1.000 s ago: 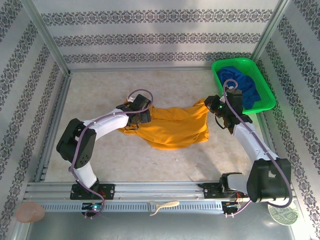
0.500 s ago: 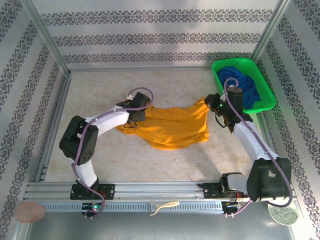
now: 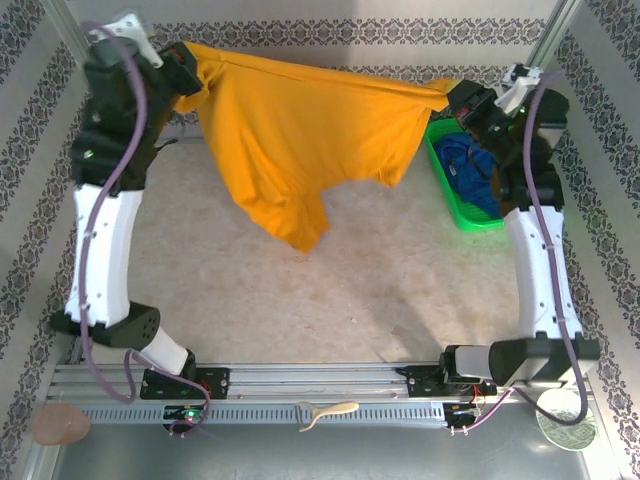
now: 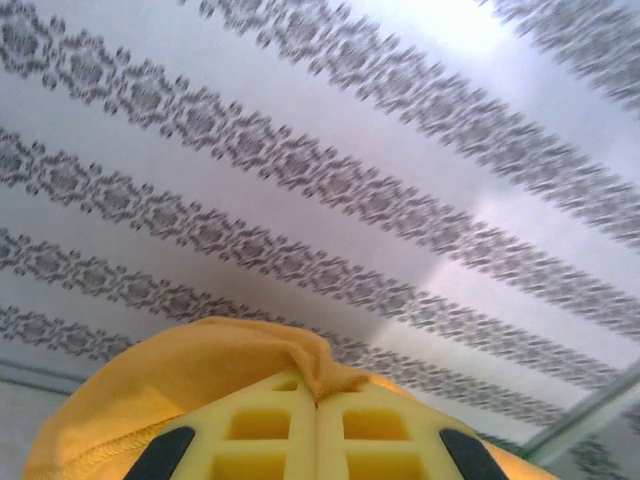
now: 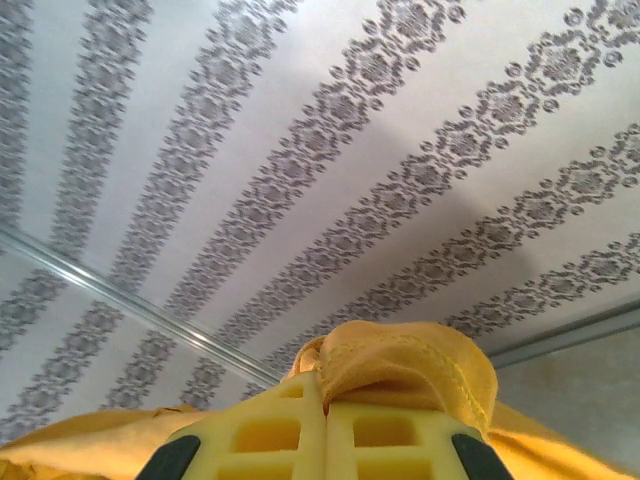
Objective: Fold the inside-out t-shirt
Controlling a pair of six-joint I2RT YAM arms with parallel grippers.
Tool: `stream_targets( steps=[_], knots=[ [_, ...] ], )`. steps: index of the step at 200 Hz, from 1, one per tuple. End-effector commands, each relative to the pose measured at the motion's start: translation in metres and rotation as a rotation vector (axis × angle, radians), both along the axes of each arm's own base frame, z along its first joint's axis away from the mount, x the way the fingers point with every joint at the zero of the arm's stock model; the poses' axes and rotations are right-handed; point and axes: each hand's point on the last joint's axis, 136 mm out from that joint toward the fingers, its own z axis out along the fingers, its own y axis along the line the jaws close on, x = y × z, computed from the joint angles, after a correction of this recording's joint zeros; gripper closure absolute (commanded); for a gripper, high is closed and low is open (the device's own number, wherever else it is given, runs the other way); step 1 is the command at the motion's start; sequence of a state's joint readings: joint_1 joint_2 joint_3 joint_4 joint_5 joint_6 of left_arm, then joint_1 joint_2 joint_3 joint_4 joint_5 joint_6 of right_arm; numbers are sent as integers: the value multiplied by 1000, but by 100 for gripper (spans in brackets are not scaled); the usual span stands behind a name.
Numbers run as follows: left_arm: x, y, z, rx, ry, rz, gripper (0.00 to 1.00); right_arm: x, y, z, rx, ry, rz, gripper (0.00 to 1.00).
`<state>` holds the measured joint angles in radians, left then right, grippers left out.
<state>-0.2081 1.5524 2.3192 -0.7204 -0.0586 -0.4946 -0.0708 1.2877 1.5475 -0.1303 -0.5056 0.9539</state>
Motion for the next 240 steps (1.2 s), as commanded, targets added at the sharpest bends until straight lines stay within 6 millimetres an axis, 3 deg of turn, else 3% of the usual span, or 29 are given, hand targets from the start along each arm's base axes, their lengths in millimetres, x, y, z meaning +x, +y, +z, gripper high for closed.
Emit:
stream_targets(
  steps=[1,47,63,74,109,165,183,201,217,240],
  knots=[
    [-25,-1,-20,13,88,-39,100,-40,2,20,43,-42,21,100],
    [-103,13,44,-113,-138,-53,100,-128,7,83,34,-221,13,100],
    [-114,16,57,-123,-173,-53,100,-142,8,100,35,-255,16,100],
    [-111,16,57,-110,-164,-50,100,-143,10,105,35,-260,28,100],
    [-61,8,22,-48,-36,-32,100,-100,10,79,69,-165,54,100],
    [63,2,-55,-10,167,-32,100,7,20,3,89,32,112,100],
    [98,6,-64,-19,179,-25,100,40,24,-9,73,54,112,100],
    [126,14,-67,-74,157,-23,100,68,26,-4,63,38,119,100],
    [139,24,-57,-170,103,-37,100,87,26,9,57,15,128,100],
    [139,32,-21,-263,-25,-67,100,86,26,59,43,-81,130,100]
  ],
)
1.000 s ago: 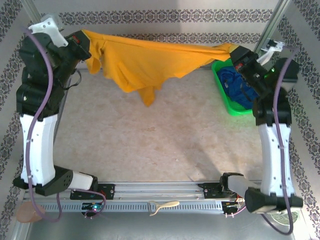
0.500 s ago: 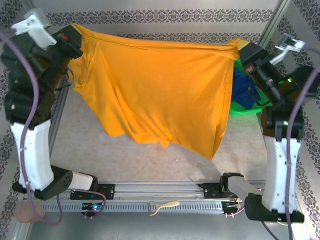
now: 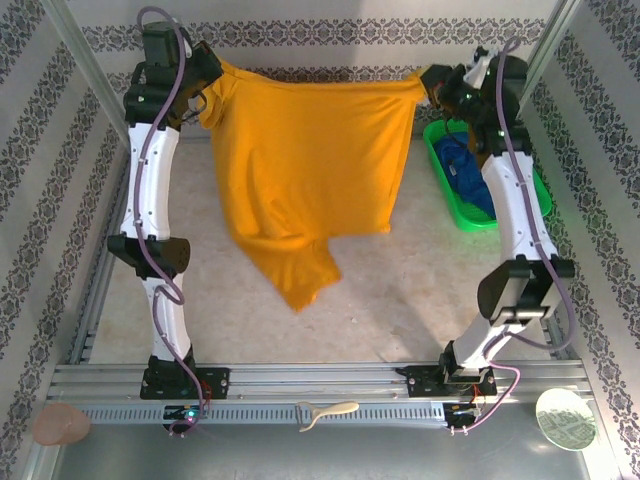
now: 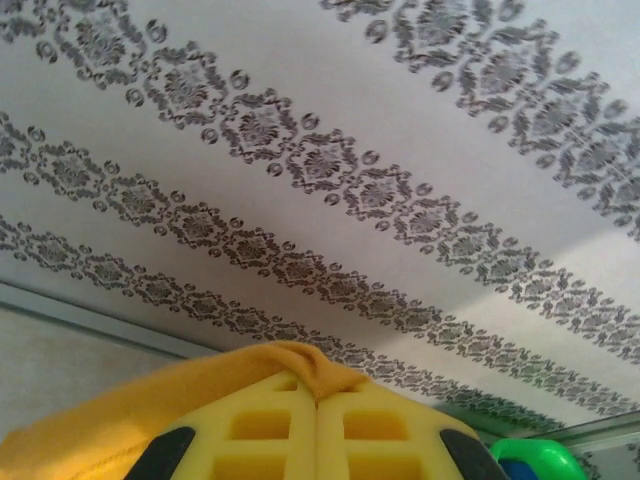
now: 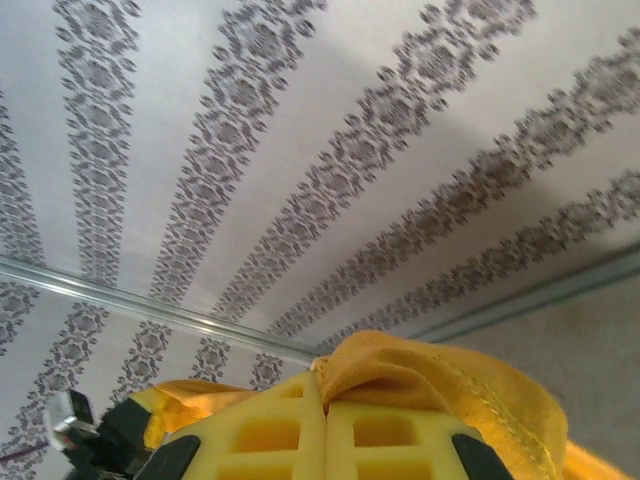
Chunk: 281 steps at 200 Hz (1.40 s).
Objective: Fold the inside-out t-shirt
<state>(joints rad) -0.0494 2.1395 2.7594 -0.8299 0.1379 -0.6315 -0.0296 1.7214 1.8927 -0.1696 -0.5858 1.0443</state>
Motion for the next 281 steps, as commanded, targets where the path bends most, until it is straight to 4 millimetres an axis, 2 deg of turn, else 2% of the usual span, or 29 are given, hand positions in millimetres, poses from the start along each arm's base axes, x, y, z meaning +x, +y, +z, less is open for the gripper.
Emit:
stream_targets(
  steps=[1,18,31,49,61,79,84,87,93,94,98,103,116,130,132,133,134,136,147,168,186,196,217,225,228,237,254,268,281],
  knots=[
    [-32,11,107,-138,-301,-17,100,-27,1,101,-29,-256,3,100],
    [-45,12,129,-142,-363,-26,100,-40,0,139,-52,-329,-6,100],
    [-51,9,128,-130,-349,-47,100,-51,2,156,-76,-361,-3,100],
    [-52,4,104,-102,-258,-72,100,-59,7,146,-101,-344,10,100],
    [-49,-3,76,-95,-171,-108,100,-63,12,122,-113,-312,7,100],
    [-49,-16,25,-76,-52,-163,100,-72,17,57,-125,-223,0,100],
    [-48,-19,4,-76,-16,-171,100,-75,20,28,-124,-178,5,100],
    [-52,-20,-2,-79,-19,-175,100,-79,22,18,-123,-168,7,100],
    [-57,-20,-16,-88,-18,-175,100,-85,25,-19,-128,-111,12,100],
    [-56,-21,-28,-91,4,-173,100,-87,27,-25,-129,-103,15,100],
    [-61,-20,-37,-99,0,-170,100,-93,30,-48,-136,-72,19,100],
    [-66,-19,-67,-107,37,-160,100,-102,35,-78,-147,-31,20,100],
    [-85,-16,-125,-127,99,-136,100,-129,45,-155,-172,70,31,100],
    [-110,-14,-206,-149,213,-117,100,-161,56,-236,-207,188,38,100],
    [-111,-15,-211,-153,217,-115,100,-166,57,-248,-212,207,39,100],
    [-116,-15,-225,-154,243,-113,100,-169,58,-253,-213,212,40,100],
    [-116,-14,-221,-158,232,-112,100,-171,59,-257,-215,216,42,100],
    [-122,-14,-238,-162,261,-108,100,-177,61,-266,-219,226,48,100],
    [-141,-14,-282,-179,322,-95,100,-205,70,-310,-257,289,66,100],
    [-173,-12,-334,-180,402,-79,100,-250,77,-369,-343,388,104,100],
    [-192,-10,-359,-171,450,-70,100,-272,77,-390,-371,426,115,100],
    [-199,-9,-363,-168,463,-69,100,-283,76,-398,-381,442,120,100],
    [-209,-7,-365,-144,478,-69,100,-298,77,-400,-394,439,127,100],
    [-213,-6,-363,-132,480,-66,91,-304,78,-399,-393,441,133,100],
    [-214,-5,-363,-127,481,-65,85,-306,78,-399,-392,442,135,100],
    [-217,-2,-359,-114,477,-55,66,-314,79,-397,-395,451,148,80],
    [-221,6,-341,-105,454,-40,52,-325,75,-384,-415,455,148,56],
    [-225,16,-313,-80,415,-22,38,-329,66,-359,-408,420,116,50],
    [-233,26,-286,-49,389,7,32,-325,52,-332,-402,377,50,48]
  ],
)
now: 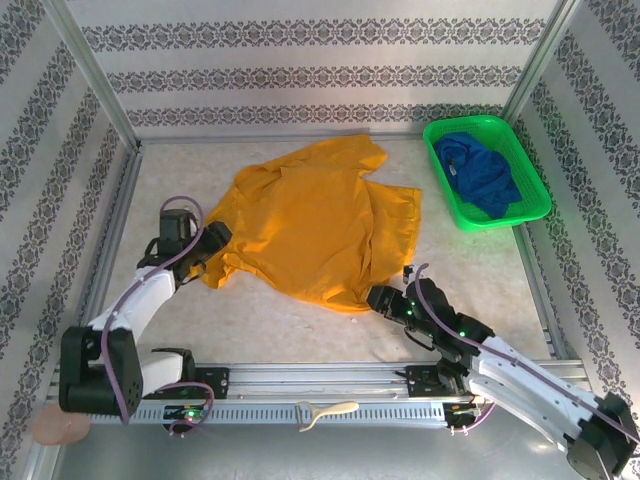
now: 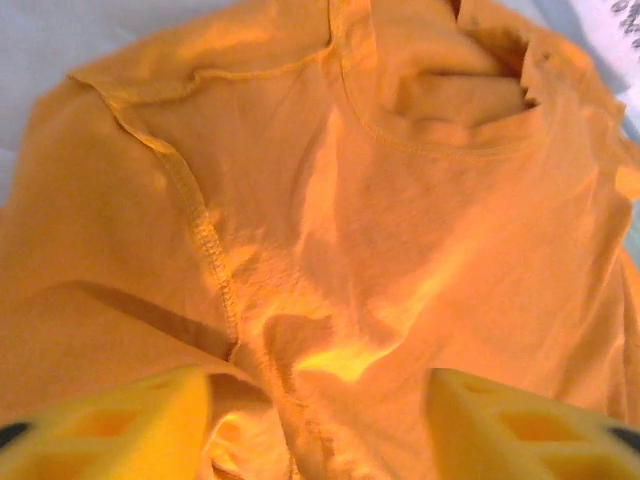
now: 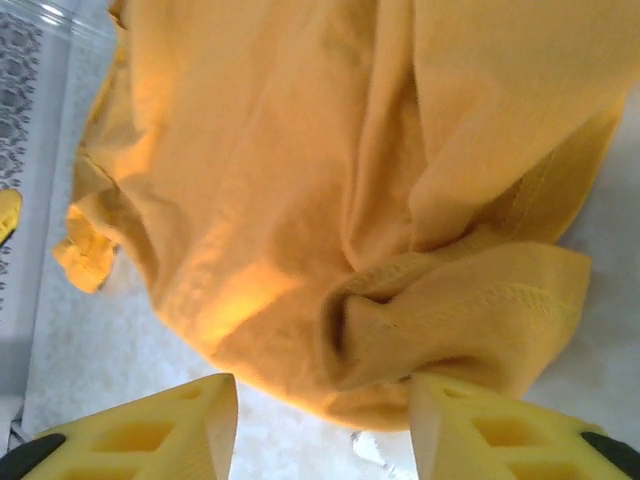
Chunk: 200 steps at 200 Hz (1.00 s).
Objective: Fold the inside-out t-shirt
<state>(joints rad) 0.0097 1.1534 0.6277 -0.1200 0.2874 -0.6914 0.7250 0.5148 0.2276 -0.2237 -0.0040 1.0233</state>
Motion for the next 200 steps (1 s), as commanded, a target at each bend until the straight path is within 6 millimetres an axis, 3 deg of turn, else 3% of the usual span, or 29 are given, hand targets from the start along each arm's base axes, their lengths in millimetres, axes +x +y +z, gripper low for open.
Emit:
stream_targets(
  steps=[1,25,46,79,101,117,146,170,200],
  knots=[
    [-9,21,50,80,-57,40,31,2,-32,36,-57,-43,-129,48],
    [-14,19,83,46,-95,50,27,29,-43,67,-114,-90,-176,46],
    [-6,3,77,-73,-66,40,27,86,-30,76,-66,-56,-129,47],
    [18,-28,38,-154,2,34,27,189,-9,74,-117,-3,-53,54],
    [29,-48,5,-162,78,25,27,242,8,50,-152,68,-17,64],
    [29,-50,-22,-154,135,56,27,265,3,20,-209,142,-50,70],
    [19,-42,-68,-157,229,143,26,266,-18,-44,-219,303,-136,73],
    [26,-37,-87,-131,272,151,25,242,-32,-81,-190,391,-197,75],
    [49,-29,-102,-114,321,146,24,196,-32,-103,-126,500,-234,78]
  ],
)
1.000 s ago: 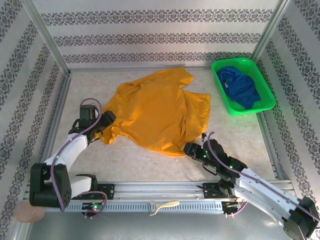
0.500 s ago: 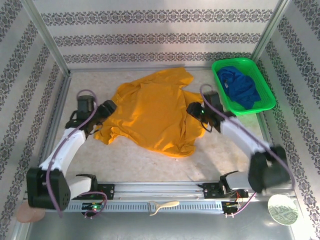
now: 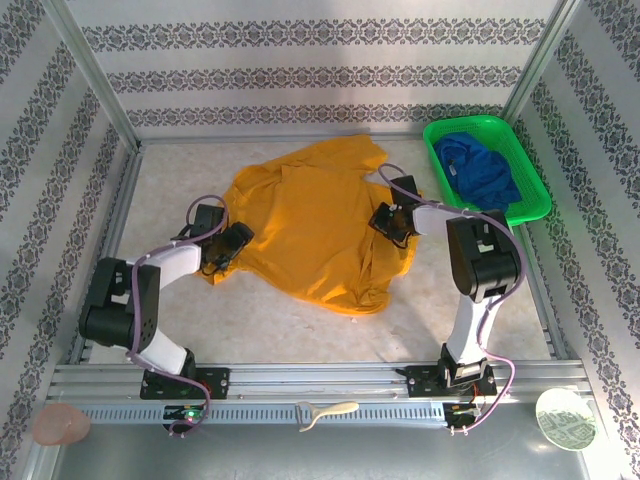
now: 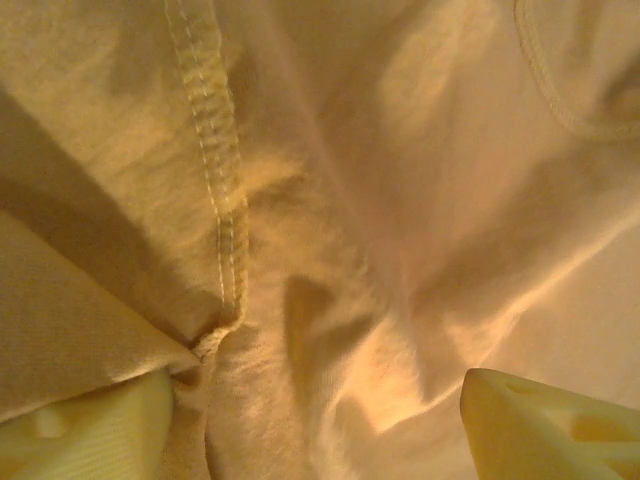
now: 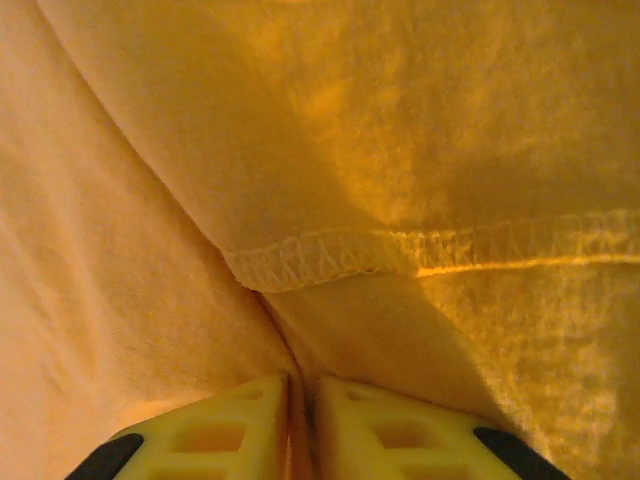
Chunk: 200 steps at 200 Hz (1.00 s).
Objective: Fold the inside-out t-shirt
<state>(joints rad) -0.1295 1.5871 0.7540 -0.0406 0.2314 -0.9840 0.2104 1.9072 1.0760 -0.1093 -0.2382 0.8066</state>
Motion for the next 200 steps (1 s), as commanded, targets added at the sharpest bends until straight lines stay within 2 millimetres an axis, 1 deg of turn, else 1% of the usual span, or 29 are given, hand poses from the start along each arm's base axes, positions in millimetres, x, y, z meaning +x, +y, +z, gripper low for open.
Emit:
stream_targets(
  steps=[1,9,13,16,17,25,42,46,61,68,69,71,75,81,88,97,106,111,125,127,131,142,148,150,157,168,174,187,200],
  knots=[
    [18,13,-17,21,38,27,24,-47,-1,-26,38,132,-66,78],
    [28,14,-19,25,43,21,24,-65,2,-31,53,156,-85,80],
    [33,15,-19,26,42,15,24,-71,3,-31,60,152,-93,80],
    [37,16,-21,30,49,13,24,-81,5,-34,60,163,-97,80],
    [39,16,-22,31,51,10,24,-88,4,-38,55,179,-101,81],
    [51,16,-25,36,66,-6,24,-107,7,-42,63,192,-118,81],
    [82,15,-29,46,78,-55,24,-149,18,-50,75,220,-146,82],
    [93,14,-28,44,76,-66,24,-159,20,-52,83,228,-160,82],
    [132,9,-23,29,53,-121,24,-195,44,-57,130,236,-169,81],
    [149,8,-18,29,42,-145,24,-207,57,-56,145,223,-158,80],
    [152,8,-15,28,36,-150,24,-208,59,-56,147,219,-154,80],
    [155,7,-16,26,38,-161,24,-210,62,-55,150,214,-147,80],
    [166,4,-9,21,19,-183,24,-213,69,-52,159,205,-131,78],
    [177,1,-2,15,11,-212,23,-214,77,-46,179,192,-107,77],
    [191,-1,15,20,-23,-248,23,-208,87,-34,220,156,-70,75],
    [200,-3,36,32,-48,-294,22,-190,96,-9,265,77,-16,72],
    [203,-4,61,49,-76,-333,18,-170,94,18,248,9,40,70],
    [202,-4,74,61,-89,-350,17,-158,91,33,230,-35,61,70],
    [189,-4,104,77,-110,-371,15,-121,68,70,162,-134,69,67],
    [187,-5,108,76,-116,-372,15,-117,63,72,153,-143,67,67],
    [181,-6,113,69,-118,-376,15,-105,58,83,141,-174,70,66],
    [162,-11,123,45,-129,-377,13,-75,37,99,92,-213,47,65],
    [151,-16,125,22,-135,-372,13,-61,28,105,73,-226,44,64],
    [148,-18,125,13,-138,-371,12,-57,24,103,66,-220,39,64],
    [135,-26,124,-21,-153,-368,12,-39,17,106,59,-223,33,64],
    [114,-40,115,-61,-155,-358,10,-17,9,105,56,-209,29,64],
    [103,-48,109,-83,-151,-355,10,-8,4,99,50,-186,23,64],
    [80,-69,93,-125,-141,-364,10,5,-3,89,48,-154,11,64],
    [57,-88,78,-149,-128,-378,9,10,-8,82,45,-145,-9,64]
  ],
)
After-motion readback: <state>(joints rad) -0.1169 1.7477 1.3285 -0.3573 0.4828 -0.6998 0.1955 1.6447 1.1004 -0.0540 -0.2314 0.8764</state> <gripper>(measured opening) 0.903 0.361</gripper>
